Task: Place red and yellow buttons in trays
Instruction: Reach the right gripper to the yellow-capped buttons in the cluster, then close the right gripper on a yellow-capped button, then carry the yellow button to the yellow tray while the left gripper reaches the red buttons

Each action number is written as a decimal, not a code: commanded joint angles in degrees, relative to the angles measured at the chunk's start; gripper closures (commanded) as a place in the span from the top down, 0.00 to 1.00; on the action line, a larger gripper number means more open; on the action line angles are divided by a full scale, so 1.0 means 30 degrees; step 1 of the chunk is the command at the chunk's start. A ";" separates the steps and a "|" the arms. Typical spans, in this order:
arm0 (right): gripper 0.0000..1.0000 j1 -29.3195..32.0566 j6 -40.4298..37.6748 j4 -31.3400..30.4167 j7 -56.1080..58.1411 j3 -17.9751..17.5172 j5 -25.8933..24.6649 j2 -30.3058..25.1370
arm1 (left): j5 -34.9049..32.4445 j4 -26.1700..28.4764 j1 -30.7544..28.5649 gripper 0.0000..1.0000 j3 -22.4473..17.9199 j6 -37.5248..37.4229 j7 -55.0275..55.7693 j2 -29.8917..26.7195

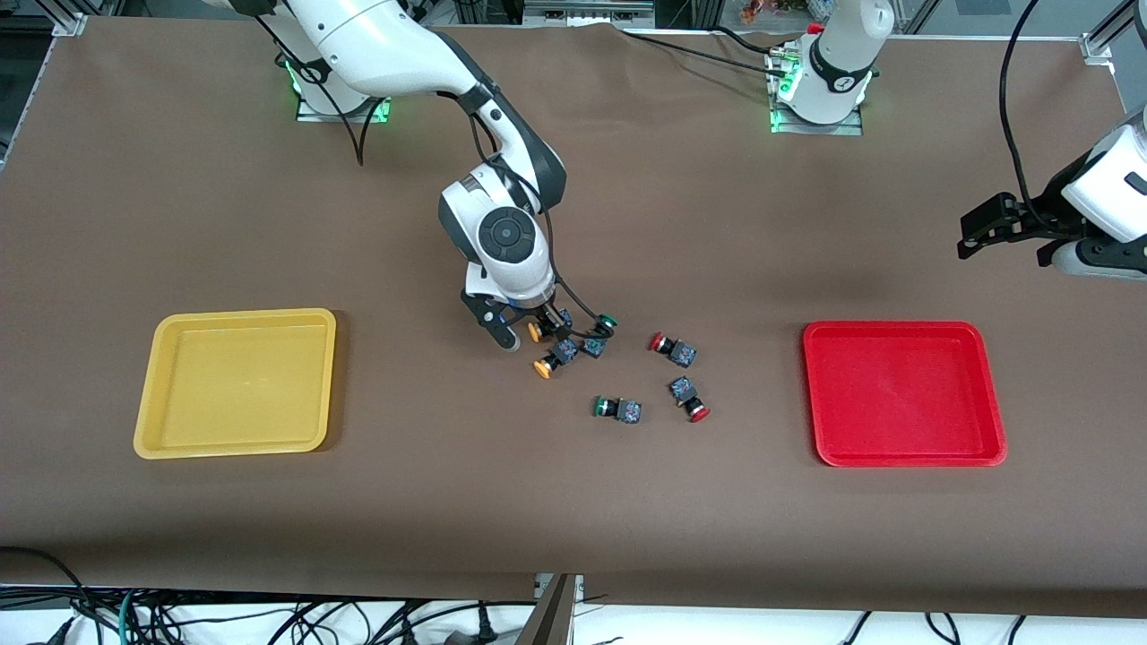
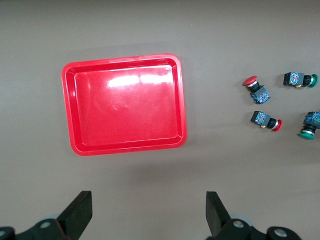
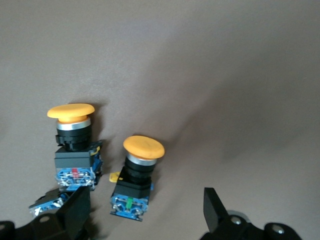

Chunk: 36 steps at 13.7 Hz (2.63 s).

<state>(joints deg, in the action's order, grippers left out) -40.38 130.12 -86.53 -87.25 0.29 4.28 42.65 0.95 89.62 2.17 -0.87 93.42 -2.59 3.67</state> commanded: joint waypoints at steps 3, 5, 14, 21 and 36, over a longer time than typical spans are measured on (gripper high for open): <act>1.00 -0.0513 0.1359 0.0396 -0.0858 0.0167 0.0038 0.0723 | -0.0346 -0.0048 0.0067 1.00 -0.0002 -0.0233 -0.0162 -0.0198; 1.00 -0.0630 0.1829 0.0425 -0.0888 0.0167 0.0038 0.0958 | -0.0346 -0.0048 0.0067 1.00 -0.0002 -0.0233 -0.0162 -0.0198; 1.00 -0.1012 0.1889 0.0396 -0.0830 0.0196 -0.0050 0.1516 | -0.0346 -0.0048 0.0067 1.00 -0.0002 -0.0233 -0.0162 -0.0198; 0.99 -0.1188 0.1831 0.0396 -0.0800 0.0196 -0.0343 0.1603 | -0.0346 -0.0048 0.0067 1.00 -0.0002 -0.0233 -0.0162 -0.0198; 0.15 -0.0691 0.1162 0.0367 0.1155 0.0897 -0.1427 0.0407 | 0.0035 -0.0048 0.0418 1.00 0.2720 0.1579 0.2940 0.1907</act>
<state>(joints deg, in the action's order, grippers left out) -43.22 135.68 -85.29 -87.08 2.06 0.62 46.63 1.05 89.92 3.34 6.23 96.19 4.16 7.41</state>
